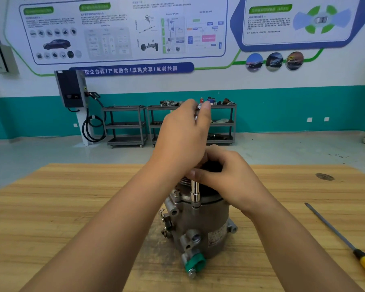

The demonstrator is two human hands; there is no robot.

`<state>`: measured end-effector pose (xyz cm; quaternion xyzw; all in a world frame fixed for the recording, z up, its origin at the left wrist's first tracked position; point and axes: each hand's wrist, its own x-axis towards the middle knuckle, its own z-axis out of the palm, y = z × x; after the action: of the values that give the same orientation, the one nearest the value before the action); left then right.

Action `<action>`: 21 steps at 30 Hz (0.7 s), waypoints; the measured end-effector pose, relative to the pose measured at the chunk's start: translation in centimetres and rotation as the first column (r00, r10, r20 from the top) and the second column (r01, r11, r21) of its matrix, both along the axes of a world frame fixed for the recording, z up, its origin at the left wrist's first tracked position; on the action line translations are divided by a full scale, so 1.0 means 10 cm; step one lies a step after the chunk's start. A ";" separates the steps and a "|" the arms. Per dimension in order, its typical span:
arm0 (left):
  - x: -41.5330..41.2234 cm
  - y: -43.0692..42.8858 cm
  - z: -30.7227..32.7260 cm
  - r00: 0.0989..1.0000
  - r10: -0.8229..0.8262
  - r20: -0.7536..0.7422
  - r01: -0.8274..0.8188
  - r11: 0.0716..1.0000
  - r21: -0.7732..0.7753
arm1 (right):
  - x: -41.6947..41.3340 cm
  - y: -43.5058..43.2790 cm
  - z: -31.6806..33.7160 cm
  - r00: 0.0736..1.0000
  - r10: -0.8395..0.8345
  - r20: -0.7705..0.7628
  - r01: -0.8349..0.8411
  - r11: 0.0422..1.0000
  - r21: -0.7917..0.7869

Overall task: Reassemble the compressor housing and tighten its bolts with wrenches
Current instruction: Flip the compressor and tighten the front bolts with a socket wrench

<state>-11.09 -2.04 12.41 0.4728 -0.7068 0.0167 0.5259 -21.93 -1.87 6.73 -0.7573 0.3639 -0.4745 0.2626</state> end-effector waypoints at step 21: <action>0.77 -0.51 0.03 0.628 -0.550 -0.550 0.763 0.573 0.299 | -0.10 -0.04 0.01 0.999 -0.036 0.035 0.036 0.999 0.005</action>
<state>-3.40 -7.18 12.72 0.2809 -0.6875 -0.4673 0.4797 -22.95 -2.31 6.78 -0.7416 0.3741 -0.4914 0.2619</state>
